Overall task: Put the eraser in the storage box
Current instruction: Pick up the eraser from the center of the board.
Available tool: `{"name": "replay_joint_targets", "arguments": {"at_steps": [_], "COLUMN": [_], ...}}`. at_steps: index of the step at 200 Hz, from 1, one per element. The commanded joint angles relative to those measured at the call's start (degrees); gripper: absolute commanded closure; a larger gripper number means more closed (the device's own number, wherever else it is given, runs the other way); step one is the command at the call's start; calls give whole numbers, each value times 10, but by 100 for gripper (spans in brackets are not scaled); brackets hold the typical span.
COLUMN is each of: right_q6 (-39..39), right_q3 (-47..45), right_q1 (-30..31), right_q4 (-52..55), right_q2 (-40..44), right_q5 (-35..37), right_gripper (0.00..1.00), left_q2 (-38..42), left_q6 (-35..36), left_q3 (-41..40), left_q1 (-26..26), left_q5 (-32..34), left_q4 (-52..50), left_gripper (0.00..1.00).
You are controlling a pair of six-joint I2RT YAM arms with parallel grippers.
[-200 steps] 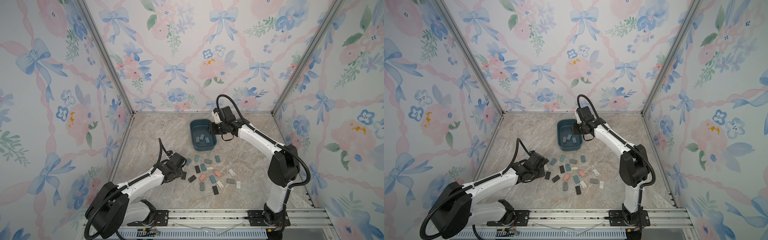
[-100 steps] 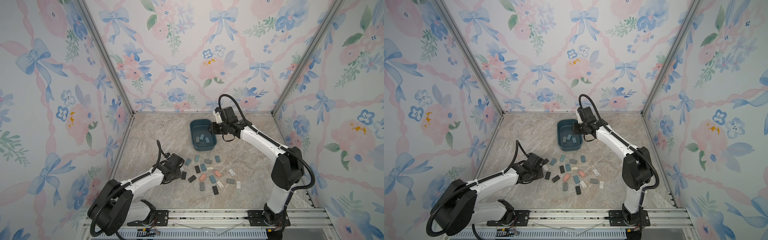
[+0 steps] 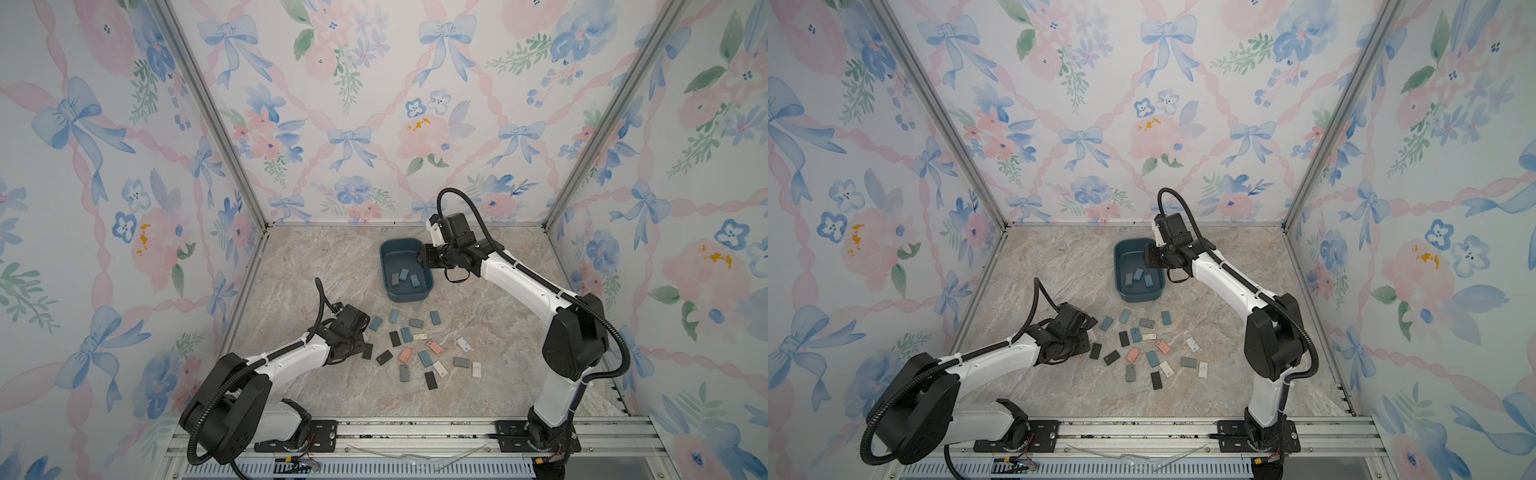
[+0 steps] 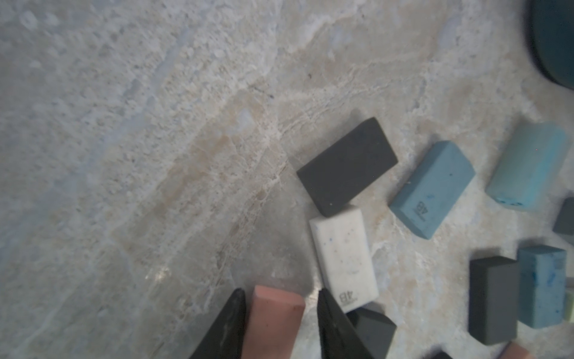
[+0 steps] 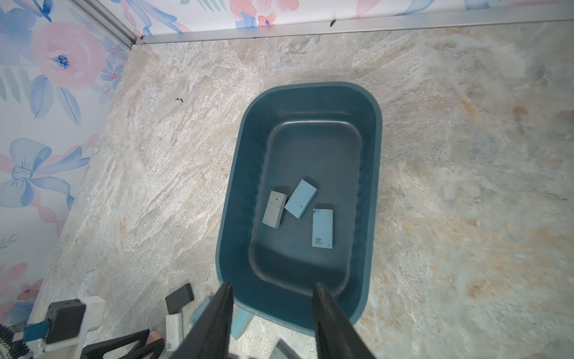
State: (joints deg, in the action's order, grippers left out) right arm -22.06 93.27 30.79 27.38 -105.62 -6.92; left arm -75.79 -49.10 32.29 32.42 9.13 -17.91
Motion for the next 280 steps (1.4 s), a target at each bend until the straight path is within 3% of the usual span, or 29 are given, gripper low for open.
{"name": "replay_joint_targets", "arguments": {"at_steps": [1,153,280], "right_q6": [-3,-7,-7], "right_q3": [-3,-13,-28], "right_q1": [-2,-4,-6], "right_q4": [7,-4,-7], "right_q2": [19,18,26], "right_q5": [-2,-10,-8], "right_gripper": [55,55,55], "left_q2": [-33,-11,-27], "left_q6": [8,37,50], "left_q3": [-1,3,20], "left_q1": [-1,15,19], "left_q5": [-27,-26,-23], "left_q4": [-60,-110,-128], "left_gripper": [59,57,77]}}
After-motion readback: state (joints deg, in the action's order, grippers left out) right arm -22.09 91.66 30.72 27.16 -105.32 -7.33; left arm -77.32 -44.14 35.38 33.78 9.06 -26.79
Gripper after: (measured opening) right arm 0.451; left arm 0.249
